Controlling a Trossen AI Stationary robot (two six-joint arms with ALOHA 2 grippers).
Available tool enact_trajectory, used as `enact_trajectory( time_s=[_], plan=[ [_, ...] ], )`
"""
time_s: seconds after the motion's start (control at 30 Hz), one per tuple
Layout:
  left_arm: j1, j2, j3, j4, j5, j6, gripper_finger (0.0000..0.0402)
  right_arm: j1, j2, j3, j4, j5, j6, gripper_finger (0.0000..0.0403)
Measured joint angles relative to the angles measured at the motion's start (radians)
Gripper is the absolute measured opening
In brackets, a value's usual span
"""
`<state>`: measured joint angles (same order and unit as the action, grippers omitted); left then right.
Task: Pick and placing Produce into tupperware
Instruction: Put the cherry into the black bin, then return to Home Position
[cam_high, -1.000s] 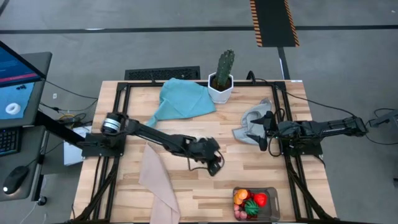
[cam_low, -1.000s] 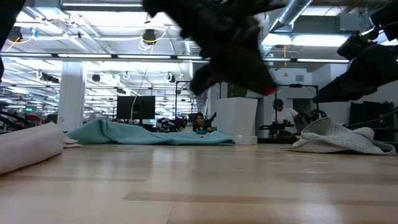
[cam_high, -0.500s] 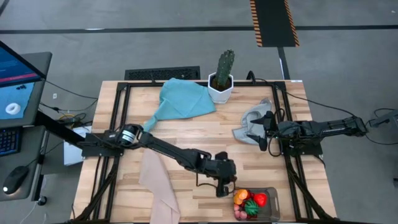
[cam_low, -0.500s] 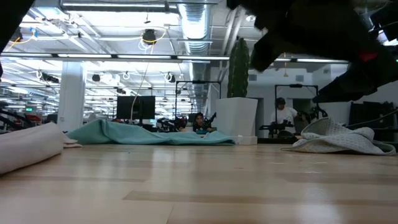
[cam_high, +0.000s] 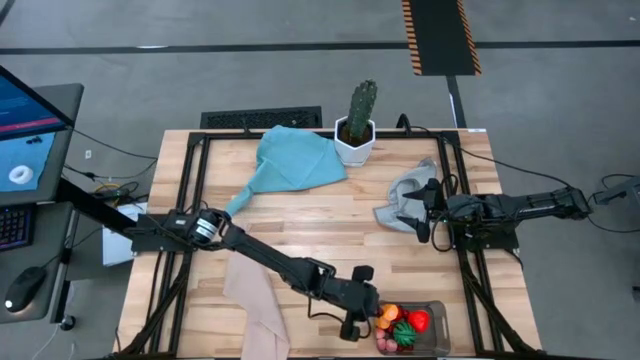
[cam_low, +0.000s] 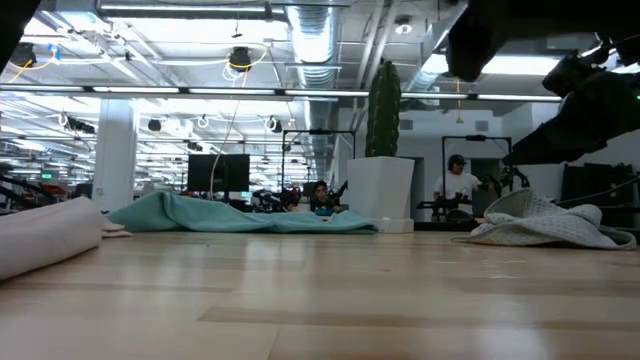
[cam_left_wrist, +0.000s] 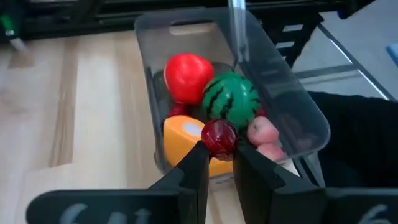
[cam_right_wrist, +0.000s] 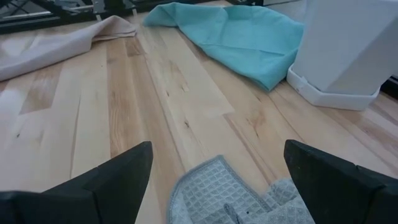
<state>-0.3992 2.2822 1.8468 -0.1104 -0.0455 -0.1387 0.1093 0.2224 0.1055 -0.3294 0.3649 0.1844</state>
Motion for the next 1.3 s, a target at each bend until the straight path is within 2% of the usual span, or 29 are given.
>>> enact_trajectory(
  time_s=[0.2,0.37,0.47,0.67,0.77,0.87,1.0,1.13,1.2,1.3],
  plan=[
    [0.005,-0.003,0.002,0.036,0.034,0.021,0.0053,0.0,0.0,0.0,0.0,0.0,0.0,0.0386],
    [0.001,0.054,0.013,0.081,0.042,0.023,0.0068,0.0,0.0,0.0,0.0,0.0,0.0,0.0386],
    [0.006,0.083,0.063,0.057,0.037,-0.007,0.0088,0.0,0.0,0.0,0.0,0.0,0.0,0.0386],
    [-0.016,0.096,0.108,0.002,-0.097,0.022,0.0157,0.0,0.0,0.0,-0.001,0.0,0.0,0.0386],
    [-0.016,0.096,0.108,-0.009,-0.113,0.036,0.0189,0.0,0.0,0.0,0.0,0.0,0.0,0.0386],
    [0.014,0.091,0.109,-0.042,-0.098,0.01,0.0197,0.0,0.0,0.0,0.0,0.0,0.0,0.0386],
    [0.064,0.089,0.109,-0.013,0.054,-0.017,0.0172,0.0,0.0,0.0,0.0,0.0,0.0,0.0386],
    [0.107,0.086,0.109,0.004,0.311,-0.026,0.0111,0.0,0.0,0.0,0.0,0.0,0.0,0.0386],
    [0.112,0.087,0.109,0.01,0.315,-0.027,0.0069,0.0,0.0,0.0,0.0,0.0,0.0,0.0386],
    [0.111,0.088,0.109,0.003,0.196,-0.001,0.0013,0.0,0.0,0.0,0.0,0.0,0.0,0.0386]
  ],
)
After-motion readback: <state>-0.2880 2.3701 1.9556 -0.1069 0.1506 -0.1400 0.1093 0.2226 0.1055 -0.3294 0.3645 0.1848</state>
